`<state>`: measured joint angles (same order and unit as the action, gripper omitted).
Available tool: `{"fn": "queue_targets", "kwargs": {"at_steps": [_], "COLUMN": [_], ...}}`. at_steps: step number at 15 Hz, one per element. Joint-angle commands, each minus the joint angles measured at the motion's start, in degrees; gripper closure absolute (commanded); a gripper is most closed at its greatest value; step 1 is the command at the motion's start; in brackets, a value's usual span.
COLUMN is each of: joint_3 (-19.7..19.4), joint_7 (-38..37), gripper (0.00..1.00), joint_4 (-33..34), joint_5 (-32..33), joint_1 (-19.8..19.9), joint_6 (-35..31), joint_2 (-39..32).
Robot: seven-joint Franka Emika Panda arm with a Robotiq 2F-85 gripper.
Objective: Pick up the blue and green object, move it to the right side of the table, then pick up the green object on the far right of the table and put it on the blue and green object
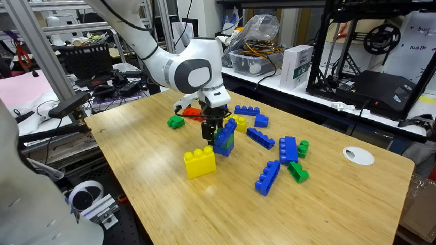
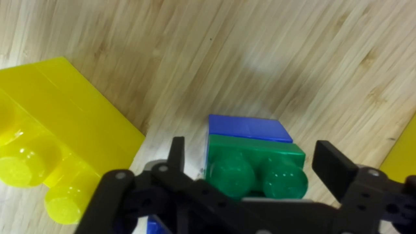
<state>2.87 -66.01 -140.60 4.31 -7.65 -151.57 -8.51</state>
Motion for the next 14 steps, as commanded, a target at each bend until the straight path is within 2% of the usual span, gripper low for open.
{"fn": "queue_targets", "kwargs": {"at_steps": [1, 11, 12, 13, 14], "joint_3": [-0.62, 0.68, 0.94, 1.11, 1.22], "joint_7": [-0.15, -0.71, -0.38, -0.74, -0.56], "gripper": [0.0, 0.0, 0.04, 0.26, 0.28], "joint_4": [-0.1, -0.24, -0.11, -0.09, -0.03], "joint_5": [1.06, 6.66, 6.61, 6.96, 6.77], "joint_1": [-0.69, -0.64, -0.43, -0.28, -0.14], "joint_6": [-0.63, 0.77, 0.94, 0.67, 0.77], "joint_2": [0.32, 7.84, 8.28, 8.43, 8.64]}}
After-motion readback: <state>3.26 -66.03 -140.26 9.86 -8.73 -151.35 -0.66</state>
